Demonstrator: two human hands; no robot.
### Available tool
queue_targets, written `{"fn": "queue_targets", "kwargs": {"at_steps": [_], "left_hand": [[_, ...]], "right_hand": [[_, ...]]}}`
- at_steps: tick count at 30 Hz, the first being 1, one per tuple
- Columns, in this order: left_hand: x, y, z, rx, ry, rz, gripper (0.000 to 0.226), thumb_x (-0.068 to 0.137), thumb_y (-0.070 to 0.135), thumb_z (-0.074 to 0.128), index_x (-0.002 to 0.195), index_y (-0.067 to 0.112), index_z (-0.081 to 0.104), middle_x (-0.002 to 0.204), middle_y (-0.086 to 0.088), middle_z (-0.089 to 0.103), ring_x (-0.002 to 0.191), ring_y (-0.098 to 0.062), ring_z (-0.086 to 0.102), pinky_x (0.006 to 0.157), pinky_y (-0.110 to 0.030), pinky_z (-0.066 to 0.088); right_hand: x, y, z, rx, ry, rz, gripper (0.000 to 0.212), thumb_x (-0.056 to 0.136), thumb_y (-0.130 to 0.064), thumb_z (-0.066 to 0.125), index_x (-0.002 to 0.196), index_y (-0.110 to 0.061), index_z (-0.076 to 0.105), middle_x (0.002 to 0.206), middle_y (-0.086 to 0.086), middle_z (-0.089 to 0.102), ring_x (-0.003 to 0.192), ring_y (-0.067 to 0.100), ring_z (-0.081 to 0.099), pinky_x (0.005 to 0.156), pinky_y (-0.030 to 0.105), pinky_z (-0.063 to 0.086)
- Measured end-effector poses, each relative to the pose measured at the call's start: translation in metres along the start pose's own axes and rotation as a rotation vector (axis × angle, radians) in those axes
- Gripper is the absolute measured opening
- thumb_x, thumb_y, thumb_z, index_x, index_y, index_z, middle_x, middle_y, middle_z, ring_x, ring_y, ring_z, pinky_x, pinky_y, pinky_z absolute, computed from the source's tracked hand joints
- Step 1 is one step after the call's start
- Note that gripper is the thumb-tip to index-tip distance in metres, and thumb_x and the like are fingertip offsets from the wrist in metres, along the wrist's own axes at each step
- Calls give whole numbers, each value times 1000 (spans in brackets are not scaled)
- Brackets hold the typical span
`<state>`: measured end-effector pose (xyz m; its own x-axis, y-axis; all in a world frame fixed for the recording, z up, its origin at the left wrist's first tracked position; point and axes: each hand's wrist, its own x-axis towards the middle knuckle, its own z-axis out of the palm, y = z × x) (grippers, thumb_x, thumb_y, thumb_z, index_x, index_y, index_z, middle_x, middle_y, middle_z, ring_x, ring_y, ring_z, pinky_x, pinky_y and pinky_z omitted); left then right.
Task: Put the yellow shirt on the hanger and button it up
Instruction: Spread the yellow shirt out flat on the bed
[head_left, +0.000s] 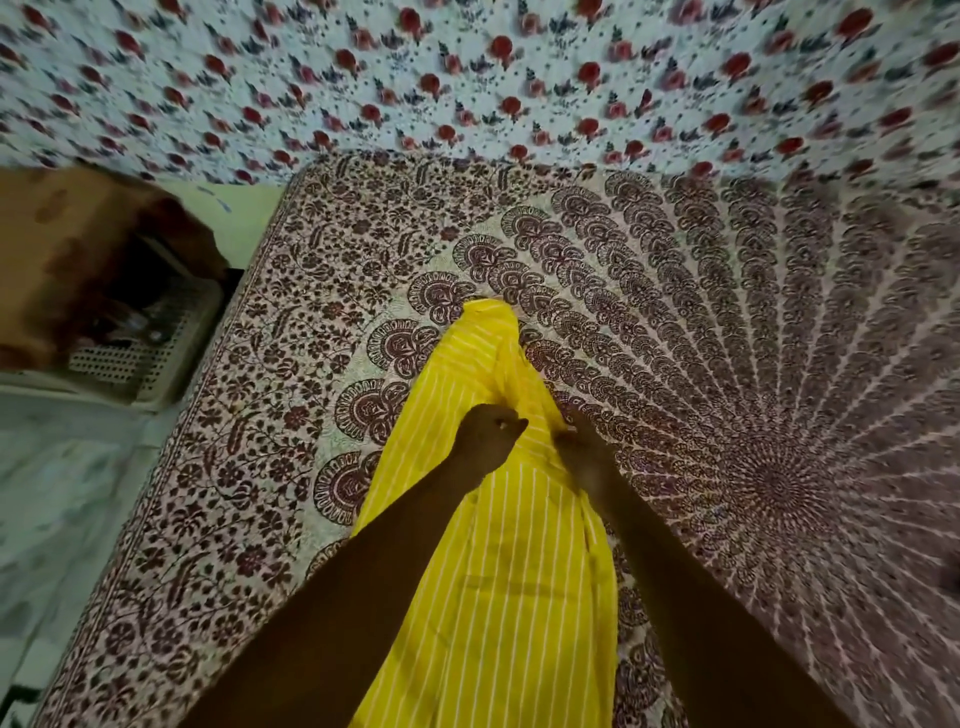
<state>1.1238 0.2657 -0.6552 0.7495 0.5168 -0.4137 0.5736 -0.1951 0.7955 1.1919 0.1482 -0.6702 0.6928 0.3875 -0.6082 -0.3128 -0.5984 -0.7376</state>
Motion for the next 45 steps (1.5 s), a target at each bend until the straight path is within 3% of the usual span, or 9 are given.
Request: {"fn": "queue_targets", "kwargs": {"at_steps": [4, 9, 17, 24, 28, 32, 38, 41, 45], "left_hand": [[-16, 12, -19, -485, 183, -132, 11, 76, 1, 72, 73, 4, 62, 56, 1, 58, 44, 0, 51, 54, -21, 42], [-53, 41, -63, -723, 32, -250, 31, 81, -12, 54, 96, 16, 50, 72, -1, 58, 51, -8, 49, 44, -16, 38], [-149, 73, -129, -452, -96, -30, 24, 84, -12, 46, 80, 2, 65, 61, 10, 70, 57, 1, 65, 51, -9, 47], [-219, 78, -185, -18, -60, 202, 59, 82, -20, 43, 59, 26, 73, 95, -10, 72, 93, -22, 65, 85, -29, 53], [-266, 97, -209, 538, 66, 246, 37, 89, -1, 44, 93, 21, 74, 115, -12, 66, 101, -28, 62, 83, -28, 47], [-316, 131, -227, 367, 288, 391, 13, 85, 11, 61, 85, 12, 74, 90, -7, 71, 77, -18, 62, 54, -14, 40], [-392, 171, -256, 156, 252, 691, 34, 80, 0, 67, 72, 33, 62, 88, 7, 64, 97, -21, 60, 92, -38, 46], [-413, 192, -265, 302, 142, 709, 62, 83, -14, 49, 68, 42, 71, 103, -9, 69, 103, -30, 61, 97, -46, 46], [-452, 229, -264, 388, 187, 688, 19, 88, 4, 57, 96, 10, 73, 100, -1, 66, 90, -12, 59, 83, -25, 44]], "right_hand": [[-10, -10, 2, 250, -24, 73, 55, 85, -48, 60, 105, 3, 64, 106, 16, 67, 92, 21, 59, 79, 40, 54], [-30, -23, -11, 349, -45, 215, 91, 41, -84, 67, 100, -14, 69, 105, 10, 70, 94, 28, 67, 91, 47, 52], [-110, -38, -35, 408, -173, 113, 5, 83, -16, 66, 80, -17, 62, 58, 1, 68, 48, 12, 64, 46, 20, 50], [-202, -70, -66, -38, 55, -342, 8, 79, -13, 72, 85, -8, 71, 93, 17, 71, 79, 27, 68, 82, 47, 54], [-268, -99, -86, -428, 265, -455, 28, 83, -33, 68, 78, -6, 70, 74, 14, 67, 72, 28, 62, 72, 39, 47], [-338, -122, -112, -412, 380, -644, 32, 86, -27, 65, 65, -4, 64, 55, 11, 52, 56, 17, 47, 62, 30, 32], [-457, -156, -141, -218, 393, -789, 20, 82, 7, 57, 98, -1, 66, 87, 10, 64, 61, -5, 55, 56, 19, 42], [-504, -165, -156, -156, 399, -764, 27, 73, -9, 62, 100, -8, 64, 92, 15, 65, 72, 16, 60, 71, 33, 52], [-557, -174, -182, -439, 451, -704, 21, 73, -28, 78, 89, -14, 72, 73, 1, 66, 65, 5, 59, 60, 22, 48]]}}
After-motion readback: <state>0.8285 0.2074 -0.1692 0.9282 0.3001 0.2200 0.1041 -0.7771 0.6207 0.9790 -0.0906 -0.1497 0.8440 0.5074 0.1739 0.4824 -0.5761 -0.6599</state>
